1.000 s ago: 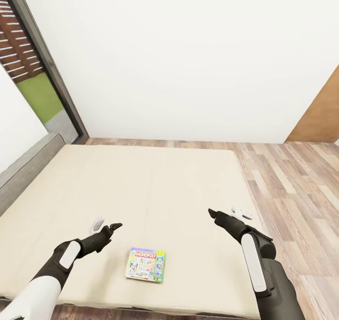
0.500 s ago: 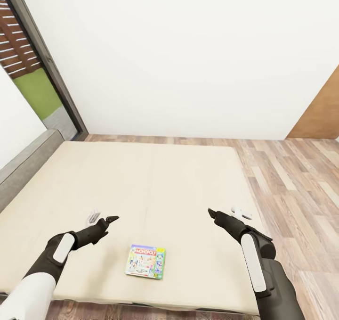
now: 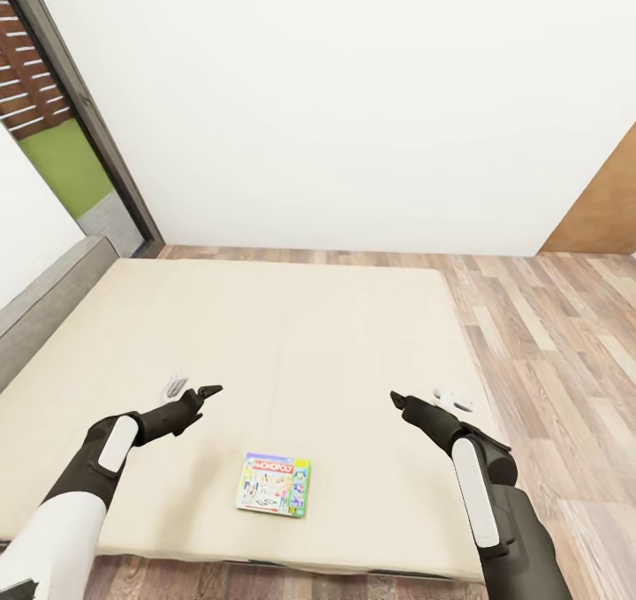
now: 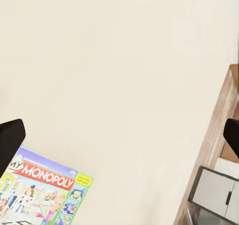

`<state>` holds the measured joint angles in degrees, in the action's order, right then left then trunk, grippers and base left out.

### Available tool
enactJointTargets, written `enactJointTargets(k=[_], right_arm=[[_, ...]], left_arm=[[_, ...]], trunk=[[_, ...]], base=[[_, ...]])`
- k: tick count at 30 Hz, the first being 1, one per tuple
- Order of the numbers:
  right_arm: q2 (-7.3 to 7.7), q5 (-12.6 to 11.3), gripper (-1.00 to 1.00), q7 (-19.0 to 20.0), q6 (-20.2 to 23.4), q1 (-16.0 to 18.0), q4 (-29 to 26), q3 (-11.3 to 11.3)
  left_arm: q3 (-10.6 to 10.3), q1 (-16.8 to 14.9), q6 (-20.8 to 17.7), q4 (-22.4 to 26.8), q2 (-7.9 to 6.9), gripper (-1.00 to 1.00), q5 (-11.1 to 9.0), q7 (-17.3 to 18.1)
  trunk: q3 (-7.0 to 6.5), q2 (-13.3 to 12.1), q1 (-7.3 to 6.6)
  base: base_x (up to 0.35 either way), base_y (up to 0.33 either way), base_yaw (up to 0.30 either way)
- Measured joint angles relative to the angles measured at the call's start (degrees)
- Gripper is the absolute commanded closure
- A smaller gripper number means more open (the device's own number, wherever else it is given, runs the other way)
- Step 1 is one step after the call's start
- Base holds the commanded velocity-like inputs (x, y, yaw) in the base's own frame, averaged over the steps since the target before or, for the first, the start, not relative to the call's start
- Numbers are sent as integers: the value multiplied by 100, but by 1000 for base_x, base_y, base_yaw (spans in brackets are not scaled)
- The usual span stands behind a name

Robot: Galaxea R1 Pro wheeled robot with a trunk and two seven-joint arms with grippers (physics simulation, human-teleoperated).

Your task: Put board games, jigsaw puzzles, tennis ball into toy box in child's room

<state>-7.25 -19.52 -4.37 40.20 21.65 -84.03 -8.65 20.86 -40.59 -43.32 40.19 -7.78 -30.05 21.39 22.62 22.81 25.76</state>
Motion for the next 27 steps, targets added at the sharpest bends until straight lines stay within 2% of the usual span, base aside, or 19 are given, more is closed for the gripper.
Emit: enactJointTargets(k=[8,20,23,27], right_arm=[[0,-1,-100,0,-9,1,-22,6],[10,-25,-100,91,69,-7,-514,19],[19,-142,-100,290,172,-7,-572,20],[63,-611,-100,985,548,-7,-617,3]], left_arm=[[3,-63,54,-32,17,-100,19,-1],[2,-67,83,-38,20,-100,24,0],[2,-67,87,-38,20,-100,29,0],[2,-67,92,-38,20,-100,33,0]], trunk=[[76,0,0],[189,0,0],[217,0,0],[255,0,0]], base=[[0,0,0],[0,0,0],[0,0,0],[0,0,0]])
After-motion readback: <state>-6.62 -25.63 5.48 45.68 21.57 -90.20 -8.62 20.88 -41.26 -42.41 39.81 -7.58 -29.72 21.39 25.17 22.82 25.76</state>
